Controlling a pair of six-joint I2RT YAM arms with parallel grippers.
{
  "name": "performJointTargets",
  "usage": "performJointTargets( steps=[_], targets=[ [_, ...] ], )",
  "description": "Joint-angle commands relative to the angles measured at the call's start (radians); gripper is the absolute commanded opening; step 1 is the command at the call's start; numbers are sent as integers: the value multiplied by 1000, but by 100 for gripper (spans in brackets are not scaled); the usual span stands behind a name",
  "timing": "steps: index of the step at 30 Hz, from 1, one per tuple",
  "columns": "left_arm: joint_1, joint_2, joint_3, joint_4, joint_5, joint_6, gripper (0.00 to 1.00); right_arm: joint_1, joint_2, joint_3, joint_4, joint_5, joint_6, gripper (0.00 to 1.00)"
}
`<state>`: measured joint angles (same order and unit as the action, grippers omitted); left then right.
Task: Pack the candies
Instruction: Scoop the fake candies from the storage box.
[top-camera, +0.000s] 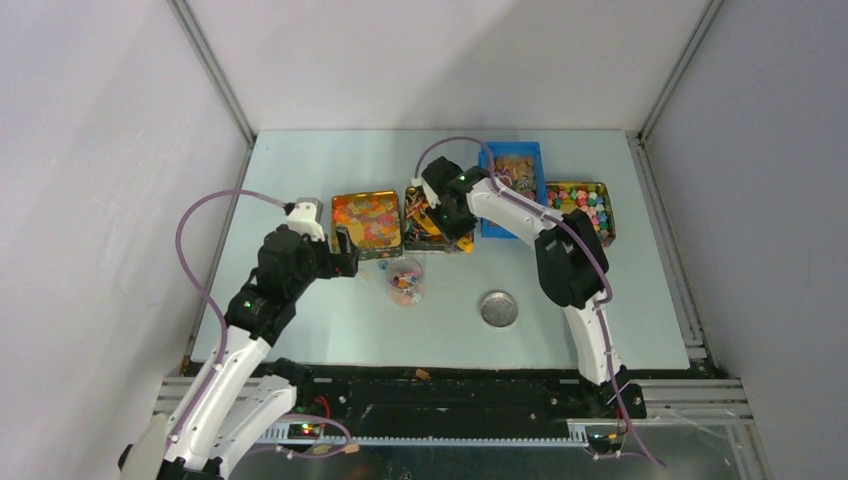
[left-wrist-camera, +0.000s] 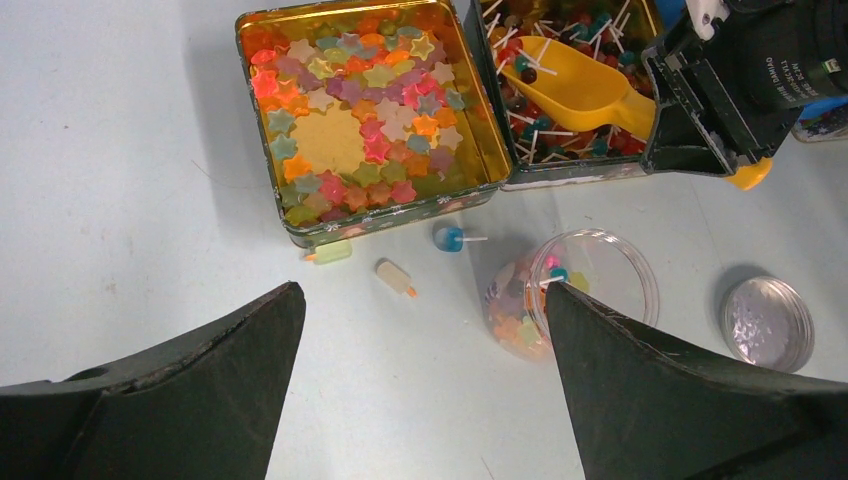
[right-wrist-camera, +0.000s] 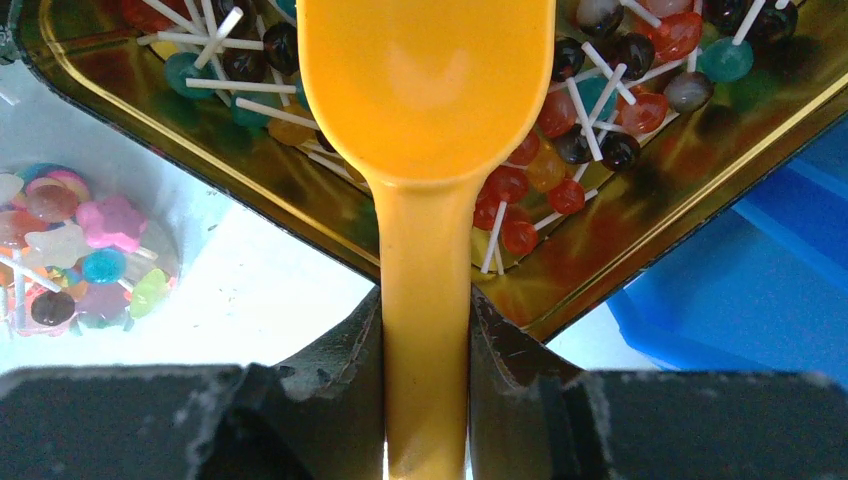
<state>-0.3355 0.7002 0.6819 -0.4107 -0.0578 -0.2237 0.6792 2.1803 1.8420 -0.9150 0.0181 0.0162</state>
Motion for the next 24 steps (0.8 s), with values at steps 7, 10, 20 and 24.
performJointTargets(
  steps=[7, 10, 20, 24],
  targets=[
    [-10, -5, 25, 12, -16, 27, 98, 3, -68, -86, 100, -20, 41, 0],
    [-10, -5, 25, 12, -17, 27, 98, 3, -92, -111, 109, -18, 42, 0],
    [-10, -8, 25, 11, -18, 27, 98, 8, -143, -165, 114, 21, 41, 0],
    [-10, -8, 25, 11, -19, 27, 98, 12, -179, -190, 119, 35, 44, 0]
  ],
)
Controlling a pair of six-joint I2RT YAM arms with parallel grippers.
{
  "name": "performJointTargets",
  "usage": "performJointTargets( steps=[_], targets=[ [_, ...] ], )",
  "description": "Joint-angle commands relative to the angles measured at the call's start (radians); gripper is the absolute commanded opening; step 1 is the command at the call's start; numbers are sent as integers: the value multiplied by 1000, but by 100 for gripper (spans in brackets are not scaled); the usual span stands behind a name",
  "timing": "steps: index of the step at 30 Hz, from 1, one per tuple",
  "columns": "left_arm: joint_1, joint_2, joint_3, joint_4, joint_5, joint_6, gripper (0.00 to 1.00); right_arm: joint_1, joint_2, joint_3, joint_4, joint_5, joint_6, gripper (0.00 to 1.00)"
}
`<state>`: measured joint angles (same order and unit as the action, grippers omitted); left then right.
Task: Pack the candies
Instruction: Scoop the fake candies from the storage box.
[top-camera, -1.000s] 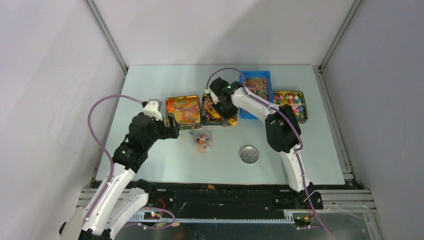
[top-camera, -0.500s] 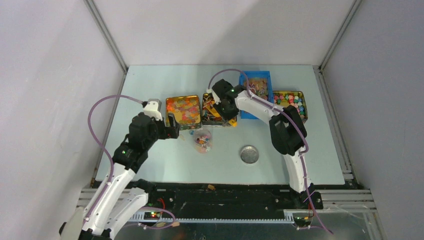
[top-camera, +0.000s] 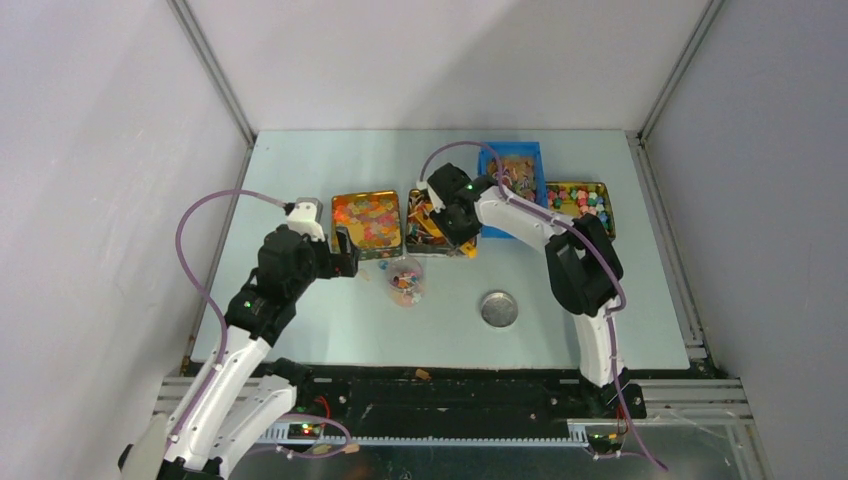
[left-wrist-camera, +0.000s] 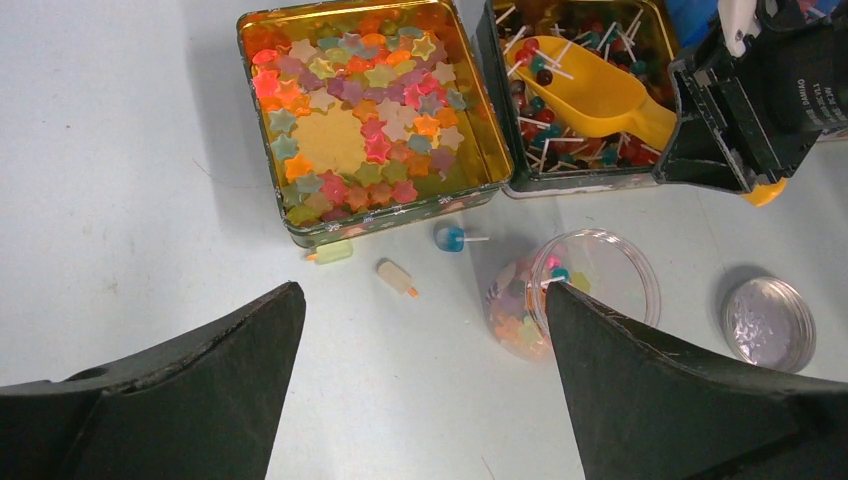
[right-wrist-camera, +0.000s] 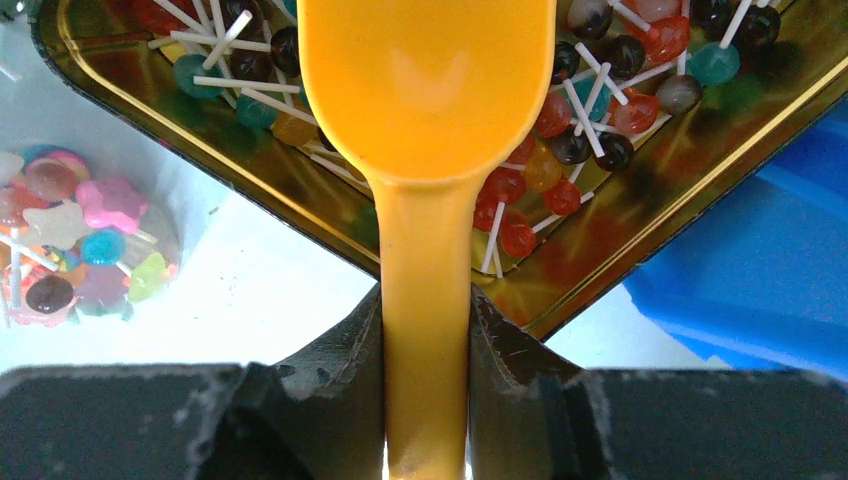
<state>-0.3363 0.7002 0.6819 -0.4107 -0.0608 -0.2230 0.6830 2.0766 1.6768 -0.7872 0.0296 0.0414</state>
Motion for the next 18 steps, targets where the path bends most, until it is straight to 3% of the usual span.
performJointTargets(
  steps=[1, 18],
  targets=[
    [-9, -8, 25, 11, -16, 27, 98, 9, -88, -31, -9, 30, 20, 0],
    [-9, -15, 25, 12, -20, 27, 98, 36, -239, -21, -83, 100, 12, 0]
  ],
)
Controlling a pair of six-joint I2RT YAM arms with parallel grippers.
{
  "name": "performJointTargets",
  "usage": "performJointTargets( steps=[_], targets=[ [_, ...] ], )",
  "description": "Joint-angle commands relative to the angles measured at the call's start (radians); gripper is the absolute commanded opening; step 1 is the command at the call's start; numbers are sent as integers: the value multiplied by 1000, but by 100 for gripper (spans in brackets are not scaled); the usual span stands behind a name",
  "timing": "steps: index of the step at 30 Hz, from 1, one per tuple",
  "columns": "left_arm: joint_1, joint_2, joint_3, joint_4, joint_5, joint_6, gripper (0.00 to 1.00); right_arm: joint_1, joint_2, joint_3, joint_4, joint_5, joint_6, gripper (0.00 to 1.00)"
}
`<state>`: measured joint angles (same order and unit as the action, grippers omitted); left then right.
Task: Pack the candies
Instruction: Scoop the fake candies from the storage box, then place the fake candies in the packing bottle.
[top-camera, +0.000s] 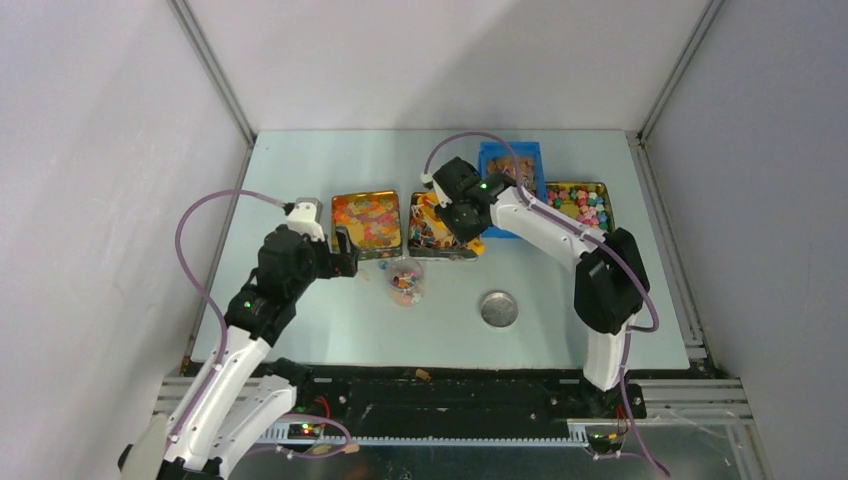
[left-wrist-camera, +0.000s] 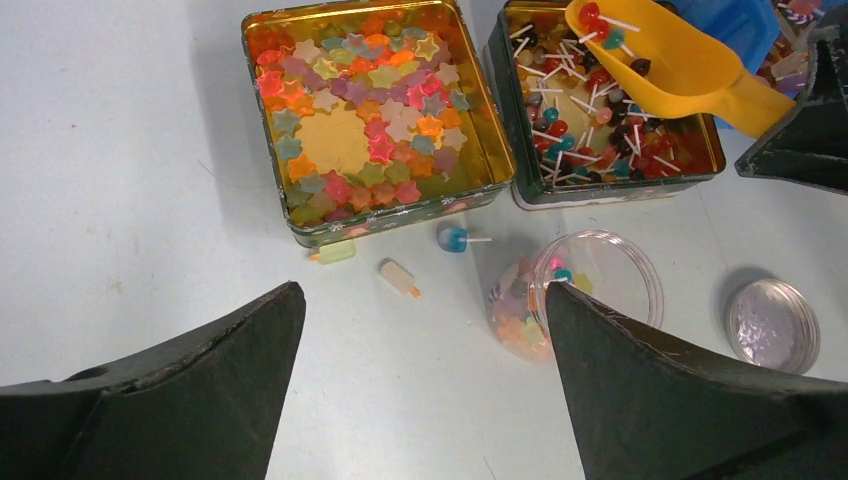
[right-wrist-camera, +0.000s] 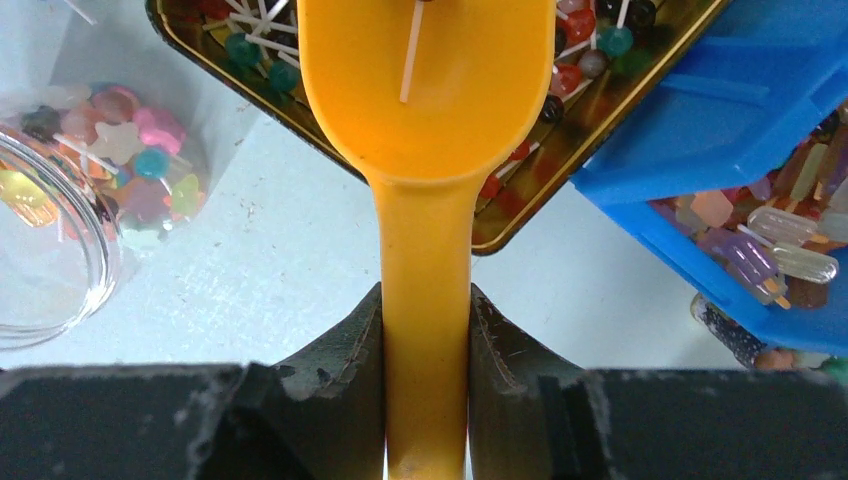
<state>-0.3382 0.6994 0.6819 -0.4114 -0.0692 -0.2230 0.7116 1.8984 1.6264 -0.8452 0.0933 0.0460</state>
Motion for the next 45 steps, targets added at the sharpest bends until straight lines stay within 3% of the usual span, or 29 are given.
performJointTargets(
  steps=[1, 13, 29, 45],
  targets=[
    [-8, -14, 25, 13, -11, 27, 98, 6, -69, 28, -34, 37, 8, 0],
    [-9, -15, 24, 15, -6, 27, 98, 58, -217, -40, -129, 100, -1, 0],
    [-9, -21, 24, 17, 0, 25, 98, 272, -431, -69, -392, 177, 110, 0],
    [-9, -30, 24, 19, 5, 24, 98, 365, -353, -74, -425, 120, 109, 0]
  ],
)
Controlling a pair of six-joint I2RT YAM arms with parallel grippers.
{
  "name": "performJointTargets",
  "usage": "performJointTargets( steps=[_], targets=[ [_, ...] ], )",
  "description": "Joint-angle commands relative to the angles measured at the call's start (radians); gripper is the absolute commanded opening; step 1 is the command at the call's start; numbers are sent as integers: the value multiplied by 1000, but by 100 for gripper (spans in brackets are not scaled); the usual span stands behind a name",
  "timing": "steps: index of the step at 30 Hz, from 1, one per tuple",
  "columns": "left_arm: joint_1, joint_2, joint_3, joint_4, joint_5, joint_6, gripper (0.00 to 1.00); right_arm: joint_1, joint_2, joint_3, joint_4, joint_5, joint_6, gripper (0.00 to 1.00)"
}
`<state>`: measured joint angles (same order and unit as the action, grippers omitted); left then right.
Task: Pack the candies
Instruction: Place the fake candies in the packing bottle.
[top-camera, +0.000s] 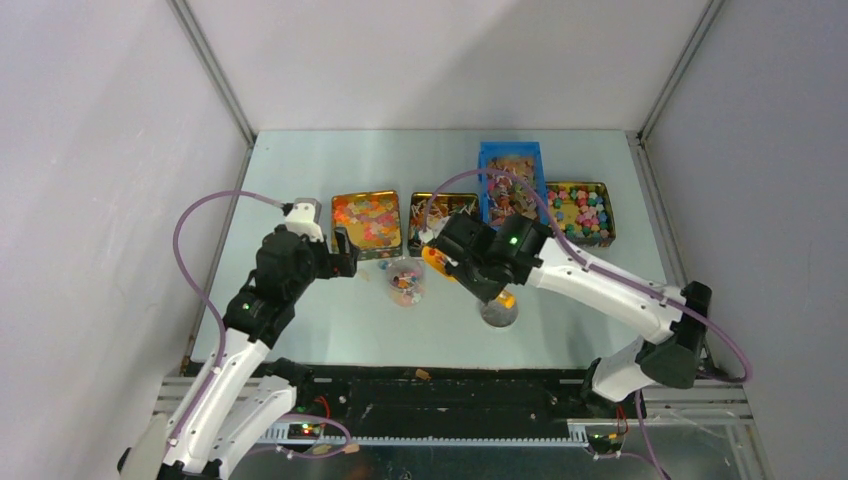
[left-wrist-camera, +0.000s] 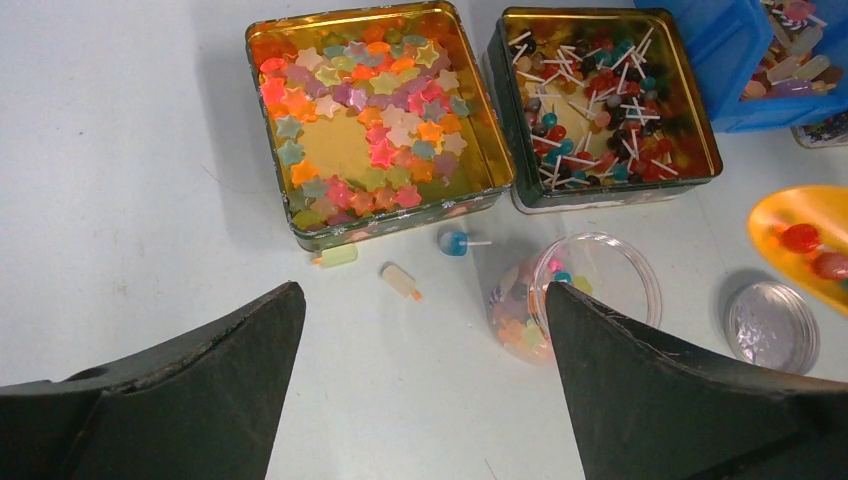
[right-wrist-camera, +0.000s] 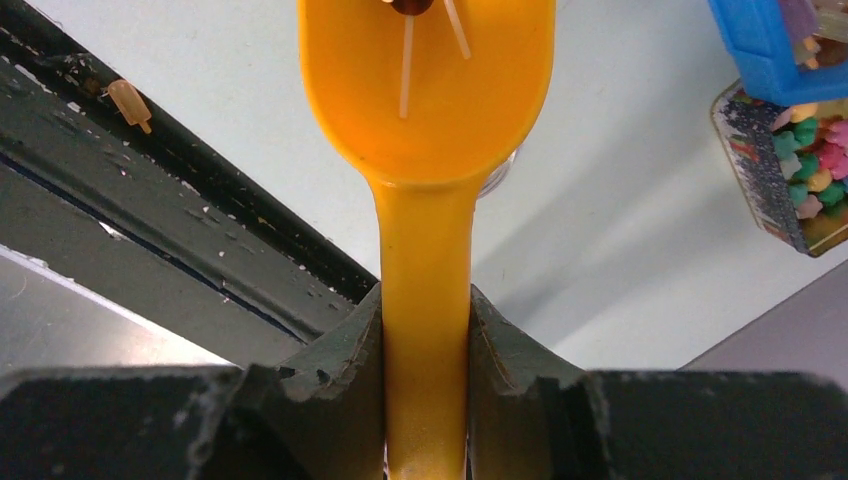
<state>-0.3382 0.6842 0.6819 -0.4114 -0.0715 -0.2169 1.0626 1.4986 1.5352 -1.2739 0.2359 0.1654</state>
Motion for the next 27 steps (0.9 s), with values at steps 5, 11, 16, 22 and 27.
performJointTargets(
  steps=[5, 11, 16, 22, 27],
  targets=[
    [-10, -18, 24, 18, 4, 17, 98, 24, 128, 49, 11, -59, -38, 0],
    [-10, -17, 23, 18, 3, 17, 98, 39, 211, 129, 2, -64, -65, 0],
    [-9, -20, 23, 17, 2, 19, 98, 49, 276, 204, -41, -46, -81, 0],
    [-10, -21, 24, 17, 1, 19, 98, 57, 351, 287, -126, -5, -89, 0],
    [-11, -22, 23, 18, 1, 19, 98, 79, 397, 323, -190, 77, -83, 0]
  ],
)
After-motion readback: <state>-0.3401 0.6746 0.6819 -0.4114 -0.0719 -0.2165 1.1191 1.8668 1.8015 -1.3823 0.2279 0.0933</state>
